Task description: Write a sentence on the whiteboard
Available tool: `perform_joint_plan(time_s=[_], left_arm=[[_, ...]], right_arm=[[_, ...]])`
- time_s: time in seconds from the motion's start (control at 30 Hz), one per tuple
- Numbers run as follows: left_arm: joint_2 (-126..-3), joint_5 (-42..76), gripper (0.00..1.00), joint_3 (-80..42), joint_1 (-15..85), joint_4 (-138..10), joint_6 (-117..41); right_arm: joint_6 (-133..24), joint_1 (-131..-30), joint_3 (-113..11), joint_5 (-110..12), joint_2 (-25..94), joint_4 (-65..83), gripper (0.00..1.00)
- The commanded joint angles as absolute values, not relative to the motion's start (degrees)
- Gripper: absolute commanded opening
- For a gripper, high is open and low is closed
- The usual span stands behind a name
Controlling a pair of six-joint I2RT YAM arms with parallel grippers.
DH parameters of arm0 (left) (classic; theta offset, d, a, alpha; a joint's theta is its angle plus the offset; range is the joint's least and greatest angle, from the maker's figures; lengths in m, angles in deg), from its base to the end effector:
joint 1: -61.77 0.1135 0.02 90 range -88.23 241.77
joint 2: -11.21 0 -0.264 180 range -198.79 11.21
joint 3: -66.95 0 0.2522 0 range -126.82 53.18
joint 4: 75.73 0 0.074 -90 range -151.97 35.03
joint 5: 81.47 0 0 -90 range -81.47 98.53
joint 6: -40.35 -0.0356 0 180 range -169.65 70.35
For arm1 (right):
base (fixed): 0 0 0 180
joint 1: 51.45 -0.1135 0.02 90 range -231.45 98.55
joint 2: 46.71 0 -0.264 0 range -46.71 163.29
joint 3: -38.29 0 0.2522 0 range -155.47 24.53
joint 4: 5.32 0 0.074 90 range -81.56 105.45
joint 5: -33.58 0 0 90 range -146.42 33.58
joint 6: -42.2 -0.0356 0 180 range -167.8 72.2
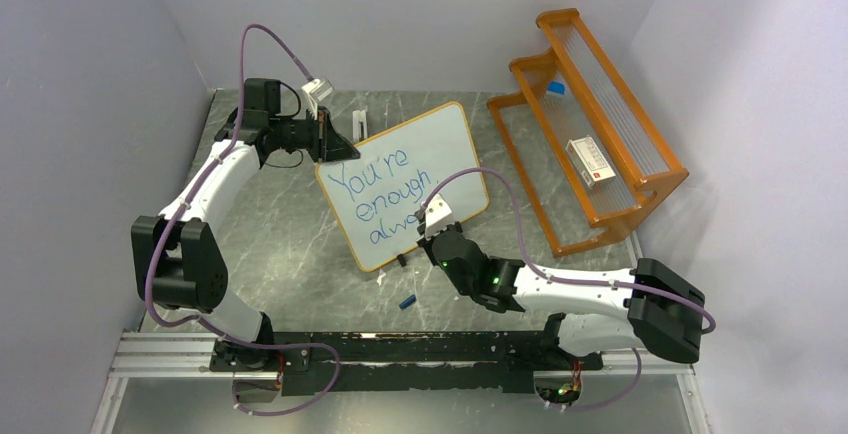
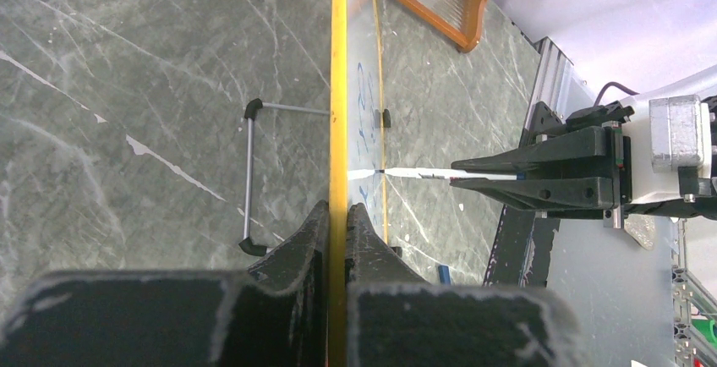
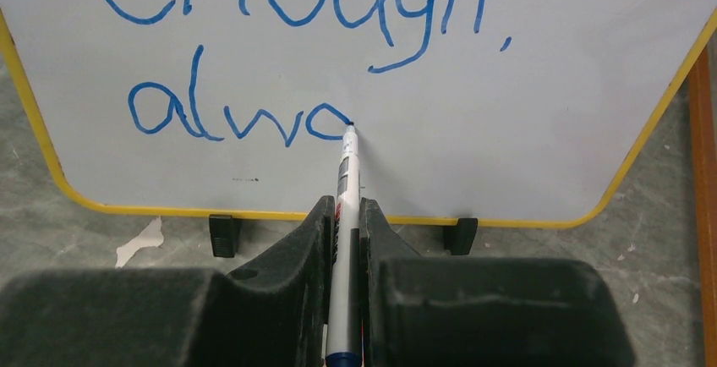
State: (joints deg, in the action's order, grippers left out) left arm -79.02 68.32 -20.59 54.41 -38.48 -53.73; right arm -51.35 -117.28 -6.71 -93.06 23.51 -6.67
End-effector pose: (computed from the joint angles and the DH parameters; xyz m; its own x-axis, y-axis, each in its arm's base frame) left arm 0.3367 -0.0745 0.3067 -0.5837 0.1115 -0.8042 0.7651 0.4072 -0.4988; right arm 0.1228 0.2218 0.2130 -0.1969 -0.3173 -0.9277 -0.4974 0.8477 -0.1844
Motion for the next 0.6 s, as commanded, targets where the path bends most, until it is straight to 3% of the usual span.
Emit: perform_joint_plan(time_s=[0.0, 0.57], left_arm=[[-81.3, 62.8, 0.05, -20.4, 54.1, -36.3, -57.9], [-81.3, 62.4, 0.05, -20.4, 54.1, -36.1, -58.0]], right_arm=[[-50.3, -116.5, -7.7, -93.7, 23.7, -9.9, 0.0], [-53.2, -116.5, -6.8, -92.3, 22.7, -5.1, 0.0]])
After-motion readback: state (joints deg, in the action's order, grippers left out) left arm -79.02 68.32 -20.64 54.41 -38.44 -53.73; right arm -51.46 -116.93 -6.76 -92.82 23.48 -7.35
